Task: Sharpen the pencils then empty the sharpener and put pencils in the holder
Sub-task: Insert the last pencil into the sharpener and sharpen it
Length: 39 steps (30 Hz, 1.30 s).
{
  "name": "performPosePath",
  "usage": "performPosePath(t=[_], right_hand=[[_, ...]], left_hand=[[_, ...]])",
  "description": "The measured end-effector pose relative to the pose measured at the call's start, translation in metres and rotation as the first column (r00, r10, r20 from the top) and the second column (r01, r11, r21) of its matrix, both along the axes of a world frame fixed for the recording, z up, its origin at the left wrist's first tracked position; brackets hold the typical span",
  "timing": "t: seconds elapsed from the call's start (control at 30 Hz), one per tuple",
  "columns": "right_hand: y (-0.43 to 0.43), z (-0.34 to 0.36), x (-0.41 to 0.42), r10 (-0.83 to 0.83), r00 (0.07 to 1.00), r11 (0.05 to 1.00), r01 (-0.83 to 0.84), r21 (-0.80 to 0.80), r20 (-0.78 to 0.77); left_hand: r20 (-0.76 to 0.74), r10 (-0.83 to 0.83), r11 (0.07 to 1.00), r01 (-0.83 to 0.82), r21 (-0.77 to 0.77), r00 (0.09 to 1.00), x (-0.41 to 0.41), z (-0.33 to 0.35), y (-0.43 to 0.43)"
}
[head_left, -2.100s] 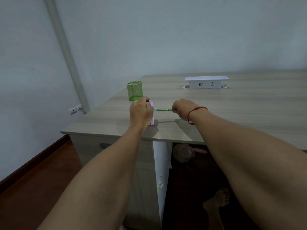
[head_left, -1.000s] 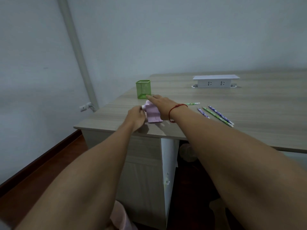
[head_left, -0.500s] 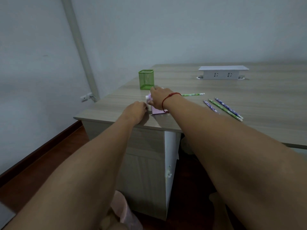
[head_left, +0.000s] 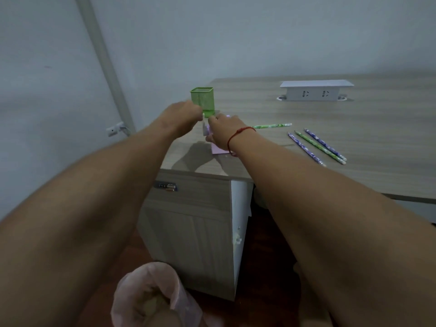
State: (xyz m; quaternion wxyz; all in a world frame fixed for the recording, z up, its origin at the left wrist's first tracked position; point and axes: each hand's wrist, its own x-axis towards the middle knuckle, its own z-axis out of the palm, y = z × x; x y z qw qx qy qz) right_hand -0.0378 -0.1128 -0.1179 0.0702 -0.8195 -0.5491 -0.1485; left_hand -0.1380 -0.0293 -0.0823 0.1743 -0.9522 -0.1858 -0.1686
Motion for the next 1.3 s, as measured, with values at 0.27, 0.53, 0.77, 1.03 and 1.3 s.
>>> performPosePath(t=[0.27, 0.53, 0.77, 1.03, 1.3], right_hand=[[-0.012, 0.009, -0.011, -0.054, 0.998, 0.997, 0.051, -0.066, -0.042], [-0.010, 0.012, -0.025, -0.086, 0.994, 0.996, 0.084, -0.026, -0.069], [-0.003, -0.008, -0.032, 0.023, 0.997, 0.997, -0.017, 0.074, -0.080], [0.000, -0.010, -0.020, 0.068, 0.995, 0.997, -0.064, 0.052, -0.068], [-0.006, 0.011, -0.008, 0.017, 0.992, 1.000, -0.019, -0.012, -0.128]], left_hand=[[0.064, 0.010, 0.999, -0.007, -0.039, 0.998, -0.020, -0.017, -0.026], [-0.010, 0.056, 0.995, -0.056, -0.087, 0.998, -0.042, -0.051, -0.037], [-0.086, 0.074, 0.972, -0.092, -0.218, 0.994, -0.045, -0.072, -0.019], [-0.171, 0.080, 0.994, -0.091, -0.054, 0.982, -0.020, -0.043, 0.023], [-0.028, -0.021, 0.999, 0.022, 0.037, 0.999, -0.001, -0.024, 0.024]])
